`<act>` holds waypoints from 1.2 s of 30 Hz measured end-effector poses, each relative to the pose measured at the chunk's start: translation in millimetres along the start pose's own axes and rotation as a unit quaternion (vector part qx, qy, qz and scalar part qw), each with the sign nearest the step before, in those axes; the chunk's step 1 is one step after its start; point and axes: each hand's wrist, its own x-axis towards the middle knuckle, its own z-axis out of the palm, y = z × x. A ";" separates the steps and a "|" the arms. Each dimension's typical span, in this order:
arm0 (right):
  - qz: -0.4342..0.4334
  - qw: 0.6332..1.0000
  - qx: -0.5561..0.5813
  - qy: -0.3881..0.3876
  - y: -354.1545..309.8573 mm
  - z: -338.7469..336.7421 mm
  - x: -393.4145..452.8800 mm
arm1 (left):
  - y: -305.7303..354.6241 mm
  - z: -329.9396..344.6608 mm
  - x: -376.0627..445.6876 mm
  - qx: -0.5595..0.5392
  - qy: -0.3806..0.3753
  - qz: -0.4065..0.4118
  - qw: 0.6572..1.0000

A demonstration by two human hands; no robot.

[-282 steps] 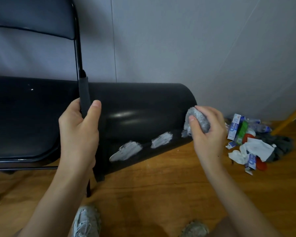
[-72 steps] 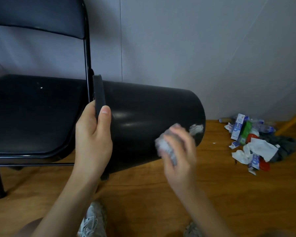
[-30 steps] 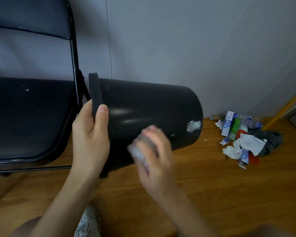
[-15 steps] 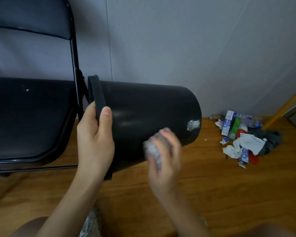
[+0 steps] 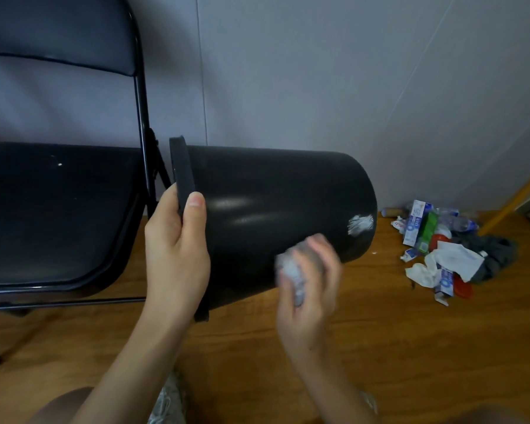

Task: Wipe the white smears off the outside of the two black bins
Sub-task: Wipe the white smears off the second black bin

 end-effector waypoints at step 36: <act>0.030 0.995 -0.082 -0.036 52.0 -48.4 57.7 | 8.6 -21.2 5.6 -0.004 -0.019 -0.011 1.000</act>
